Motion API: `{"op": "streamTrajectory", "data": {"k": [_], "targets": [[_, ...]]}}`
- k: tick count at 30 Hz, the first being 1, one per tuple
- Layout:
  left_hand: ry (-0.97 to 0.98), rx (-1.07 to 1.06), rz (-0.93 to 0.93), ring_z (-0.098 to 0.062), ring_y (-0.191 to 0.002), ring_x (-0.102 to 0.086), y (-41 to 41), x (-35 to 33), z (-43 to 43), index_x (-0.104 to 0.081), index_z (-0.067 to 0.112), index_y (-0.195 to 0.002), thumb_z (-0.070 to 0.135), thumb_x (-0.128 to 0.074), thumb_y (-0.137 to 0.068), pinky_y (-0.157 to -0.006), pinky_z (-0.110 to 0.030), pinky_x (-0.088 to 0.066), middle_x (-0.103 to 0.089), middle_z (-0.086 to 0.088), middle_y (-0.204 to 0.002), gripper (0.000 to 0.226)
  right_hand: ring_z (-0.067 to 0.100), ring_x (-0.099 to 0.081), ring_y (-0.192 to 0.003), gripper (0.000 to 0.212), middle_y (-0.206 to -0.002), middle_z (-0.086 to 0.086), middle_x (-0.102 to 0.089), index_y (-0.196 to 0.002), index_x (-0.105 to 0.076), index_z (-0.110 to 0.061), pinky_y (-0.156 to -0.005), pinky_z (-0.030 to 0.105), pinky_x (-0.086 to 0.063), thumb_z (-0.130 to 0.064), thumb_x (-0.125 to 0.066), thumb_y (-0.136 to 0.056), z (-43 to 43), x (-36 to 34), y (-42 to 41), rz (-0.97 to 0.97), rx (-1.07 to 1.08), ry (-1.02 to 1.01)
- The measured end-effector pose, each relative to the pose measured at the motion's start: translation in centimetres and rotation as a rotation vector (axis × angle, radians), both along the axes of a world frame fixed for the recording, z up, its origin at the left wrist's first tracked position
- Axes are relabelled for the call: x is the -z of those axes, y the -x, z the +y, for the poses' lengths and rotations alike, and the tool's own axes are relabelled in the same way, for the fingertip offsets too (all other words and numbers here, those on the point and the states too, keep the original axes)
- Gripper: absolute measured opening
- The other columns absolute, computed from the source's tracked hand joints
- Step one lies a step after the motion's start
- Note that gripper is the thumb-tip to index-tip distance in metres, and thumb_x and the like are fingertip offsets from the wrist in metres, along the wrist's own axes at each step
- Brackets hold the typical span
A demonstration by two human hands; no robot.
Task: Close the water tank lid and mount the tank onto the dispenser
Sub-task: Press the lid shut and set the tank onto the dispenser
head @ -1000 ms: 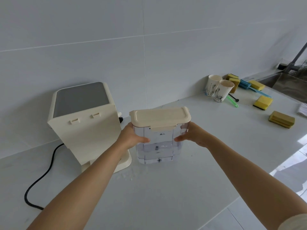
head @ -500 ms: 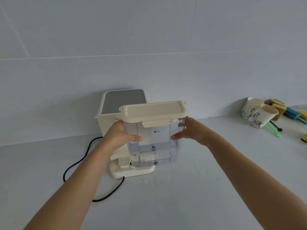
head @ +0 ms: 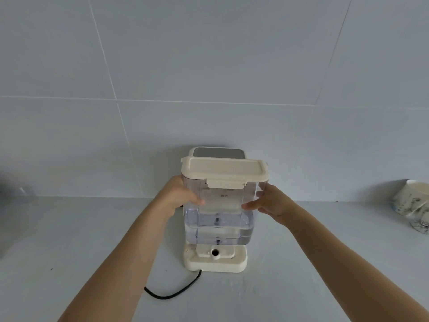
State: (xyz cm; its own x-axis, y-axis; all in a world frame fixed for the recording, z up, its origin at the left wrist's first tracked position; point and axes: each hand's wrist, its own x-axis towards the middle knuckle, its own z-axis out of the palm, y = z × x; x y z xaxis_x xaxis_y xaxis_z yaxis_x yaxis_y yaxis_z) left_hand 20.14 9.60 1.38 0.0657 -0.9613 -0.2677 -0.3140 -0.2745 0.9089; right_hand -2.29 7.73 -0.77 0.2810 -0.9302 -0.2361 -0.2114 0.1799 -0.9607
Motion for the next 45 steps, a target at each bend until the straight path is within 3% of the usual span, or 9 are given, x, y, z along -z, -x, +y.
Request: {"op": "streamTrajectory", "data": {"k": [7,11,16,20,23,28,36,42,45], "targets": [[-0.034,0.004,-0.012,-0.024,-0.101,-0.056,-0.7,0.9,-0.6,-0.059,0.004,-0.114,-0.012,-0.075,-0.060,-0.084,-0.029,-0.042,-0.064,-0.006,-0.099,0.058,0.010,-0.056,-0.086,0.064,-0.095,-0.006,-0.060,-0.111,-0.048,-0.022,-0.062,0.018,-0.043,0.016,-0.067,-0.063,-0.2,0.7,-0.8,-0.021,0.005,-0.050],[-0.043,0.008,-0.020,-0.022,-0.091,-0.057,-0.9,1.3,-0.8,-0.060,0.003,-0.110,-0.014,-0.075,-0.059,-0.078,-0.027,-0.042,-0.063,-0.003,-0.088,0.056,0.023,-0.053,-0.101,0.069,-0.104,0.000,-0.058,-0.116,-0.047,-0.020,-0.080,0.028,-0.045,0.018,-0.067,-0.061,-0.2,1.2,-1.0,-0.034,0.043,-0.056],[-0.049,-0.007,-0.027,-0.028,-0.104,-0.058,-1.1,1.8,-0.9,-0.058,0.000,-0.112,-0.012,-0.076,-0.058,-0.081,-0.029,-0.042,-0.060,-0.005,-0.088,0.058,0.026,-0.049,-0.109,0.070,-0.116,0.005,-0.055,-0.116,-0.046,-0.020,-0.089,0.034,-0.041,0.018,-0.067,-0.061,-0.1,1.5,-1.1,-0.020,0.050,-0.033],[-0.045,-0.019,-0.016,-0.032,-0.117,-0.054,-1.3,2.6,-0.7,-0.057,0.000,-0.117,-0.012,-0.076,-0.058,-0.091,-0.034,-0.043,-0.063,-0.018,-0.116,0.062,0.029,-0.047,-0.115,0.069,-0.120,0.006,-0.053,-0.114,-0.046,-0.021,-0.095,0.038,-0.043,0.017,-0.068,-0.061,0.1,2.2,-1.4,-0.010,0.052,-0.010],[-0.044,-0.006,-0.001,-0.032,-0.115,-0.056,-1.3,3.2,-0.6,-0.057,-0.001,-0.118,-0.014,-0.075,-0.059,-0.098,-0.038,-0.044,-0.063,-0.016,-0.118,0.063,0.029,-0.047,-0.116,0.069,-0.118,0.004,-0.053,-0.114,-0.046,-0.022,-0.091,0.036,-0.043,0.017,-0.068,-0.061,0.2,2.6,-1.4,-0.008,0.046,-0.004],[-0.045,-0.004,0.014,-0.027,-0.100,-0.058,-1.3,3.6,-0.6,-0.060,0.001,-0.111,-0.015,-0.073,-0.060,-0.082,-0.029,-0.042,-0.061,-0.005,-0.091,0.056,0.029,-0.046,-0.116,0.070,-0.118,0.003,-0.053,-0.115,-0.046,-0.023,-0.092,0.037,-0.044,0.014,-0.070,-0.061,0.3,3.1,-1.4,0.033,0.035,0.007],[-0.032,0.011,0.055,-0.025,-0.104,-0.061,-1.4,4.8,-0.8,-0.059,0.002,-0.115,-0.018,-0.072,-0.058,-0.084,-0.027,-0.043,-0.067,-0.011,-0.111,0.062,0.031,-0.045,-0.121,0.073,-0.127,0.009,-0.053,-0.121,-0.046,-0.018,-0.106,0.052,-0.037,0.011,-0.072,-0.060,0.4,4.1,-1.4,0.079,0.043,0.006],[-0.017,0.040,0.038,-0.020,-0.091,-0.059,-1.5,5.6,-0.6,-0.060,0.003,-0.110,-0.016,-0.074,-0.057,-0.063,-0.017,-0.042,-0.065,-0.004,-0.094,0.058,0.030,-0.043,-0.123,0.075,-0.129,0.010,-0.052,-0.126,-0.044,-0.014,-0.107,0.051,-0.035,0.010,-0.072,-0.061,0.5,4.7,-1.4,0.110,0.049,0.008],[-0.005,0.055,0.034,-0.020,-0.093,-0.059,-1.7,6.0,-0.7,-0.061,0.005,-0.110,-0.015,-0.075,-0.057,-0.067,-0.018,-0.043,-0.065,-0.002,-0.094,0.058,0.028,-0.042,-0.123,0.076,-0.129,0.008,-0.051,-0.127,-0.043,-0.015,-0.108,0.050,-0.034,0.009,-0.073,-0.062,0.5,5.0,-1.4,0.122,0.048,0.013]]}}
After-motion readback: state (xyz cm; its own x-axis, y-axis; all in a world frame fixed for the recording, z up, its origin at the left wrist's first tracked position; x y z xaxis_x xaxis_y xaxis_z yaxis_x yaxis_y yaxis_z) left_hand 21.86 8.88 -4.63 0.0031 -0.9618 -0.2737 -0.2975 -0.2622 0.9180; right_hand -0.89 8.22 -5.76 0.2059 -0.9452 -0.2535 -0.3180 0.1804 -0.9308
